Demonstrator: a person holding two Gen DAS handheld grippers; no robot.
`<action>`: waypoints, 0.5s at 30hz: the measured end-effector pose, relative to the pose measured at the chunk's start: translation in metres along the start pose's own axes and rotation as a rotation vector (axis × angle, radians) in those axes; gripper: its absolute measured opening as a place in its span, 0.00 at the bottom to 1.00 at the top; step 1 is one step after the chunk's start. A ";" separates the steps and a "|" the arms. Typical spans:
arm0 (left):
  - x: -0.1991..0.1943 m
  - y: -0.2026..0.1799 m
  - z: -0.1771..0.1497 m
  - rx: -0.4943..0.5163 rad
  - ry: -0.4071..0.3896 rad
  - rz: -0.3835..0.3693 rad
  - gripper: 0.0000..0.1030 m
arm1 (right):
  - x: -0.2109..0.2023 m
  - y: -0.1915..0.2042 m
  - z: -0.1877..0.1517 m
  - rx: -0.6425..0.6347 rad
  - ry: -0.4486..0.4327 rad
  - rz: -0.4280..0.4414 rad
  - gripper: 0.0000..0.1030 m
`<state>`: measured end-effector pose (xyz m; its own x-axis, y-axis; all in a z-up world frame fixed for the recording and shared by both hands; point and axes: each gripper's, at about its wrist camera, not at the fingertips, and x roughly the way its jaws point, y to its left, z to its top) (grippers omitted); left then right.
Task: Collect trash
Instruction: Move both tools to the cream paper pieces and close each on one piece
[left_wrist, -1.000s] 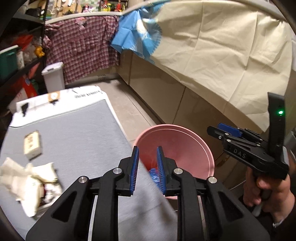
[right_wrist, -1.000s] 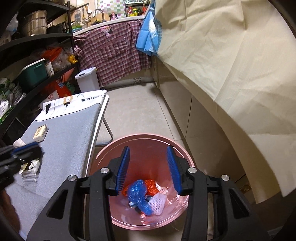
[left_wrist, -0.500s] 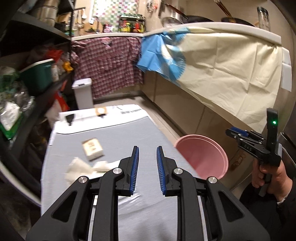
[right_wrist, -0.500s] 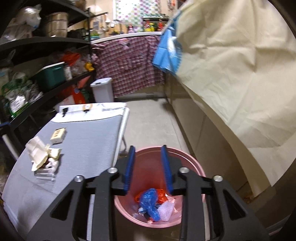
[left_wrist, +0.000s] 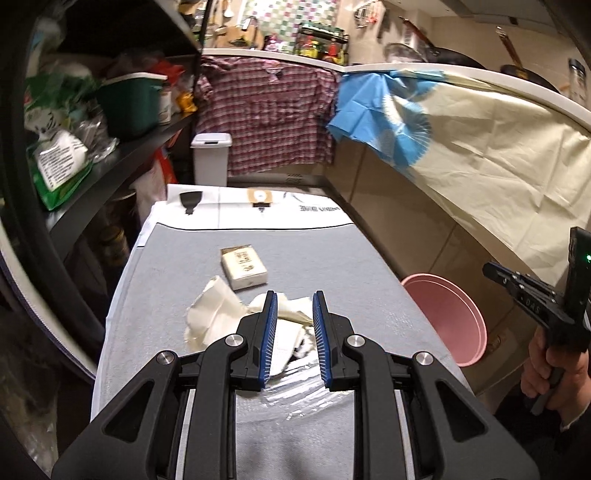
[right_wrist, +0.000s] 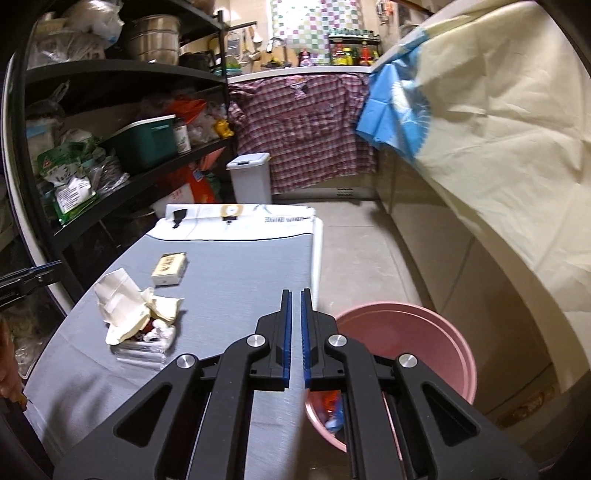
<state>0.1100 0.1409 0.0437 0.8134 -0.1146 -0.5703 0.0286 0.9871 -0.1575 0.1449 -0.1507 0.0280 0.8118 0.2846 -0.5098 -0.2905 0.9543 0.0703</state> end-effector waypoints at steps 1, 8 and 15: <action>0.002 0.003 0.001 -0.008 -0.001 0.005 0.20 | 0.003 0.006 0.001 -0.004 -0.002 0.010 0.05; 0.012 0.014 -0.002 -0.050 0.008 0.033 0.19 | 0.029 0.042 0.007 -0.029 -0.006 0.096 0.05; 0.022 0.031 -0.003 -0.091 0.021 0.071 0.20 | 0.060 0.070 0.010 -0.039 0.000 0.163 0.05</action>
<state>0.1274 0.1685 0.0236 0.7991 -0.0475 -0.5993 -0.0825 0.9788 -0.1875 0.1783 -0.0662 0.0111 0.7523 0.4352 -0.4946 -0.4378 0.8913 0.1183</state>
